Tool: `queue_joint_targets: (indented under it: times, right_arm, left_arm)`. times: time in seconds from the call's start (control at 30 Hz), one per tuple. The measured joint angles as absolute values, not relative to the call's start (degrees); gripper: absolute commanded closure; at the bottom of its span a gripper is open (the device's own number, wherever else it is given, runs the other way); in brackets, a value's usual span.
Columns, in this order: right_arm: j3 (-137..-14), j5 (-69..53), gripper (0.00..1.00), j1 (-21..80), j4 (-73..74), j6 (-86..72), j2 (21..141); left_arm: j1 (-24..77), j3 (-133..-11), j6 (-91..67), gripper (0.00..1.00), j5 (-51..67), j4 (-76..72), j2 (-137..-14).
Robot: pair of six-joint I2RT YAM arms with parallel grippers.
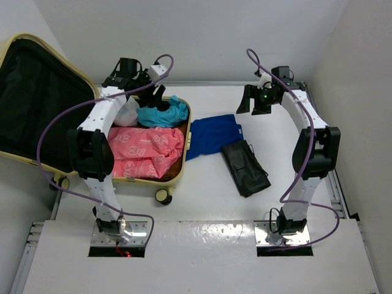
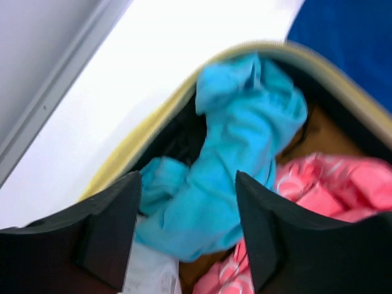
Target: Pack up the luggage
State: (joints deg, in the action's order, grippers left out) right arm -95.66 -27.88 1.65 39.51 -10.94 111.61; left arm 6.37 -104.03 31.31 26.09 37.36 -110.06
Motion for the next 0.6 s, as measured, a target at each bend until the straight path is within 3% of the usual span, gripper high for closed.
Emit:
queue_joint_targets:
  times: [0.13, 0.27, 0.6]
  right_arm:
    - [-95.7, -27.9, 0.18, 1.8, 39.5, -10.9, 111.6]
    - [-95.7, -27.8, 0.18, 2.3, 39.5, -10.9, 111.6]
    - [-95.7, -27.4, 0.18, 2.9, 39.7, -10.2, 111.6]
  left_arm:
    - [7.8, -104.5, 25.5, 0.49, 26.8, 32.9, -111.0]
    - [9.6, -104.5, 18.8, 0.55, 26.3, 27.1, -114.5]
    - [12.5, -104.0, 10.9, 0.58, 24.3, 21.0, -121.1]
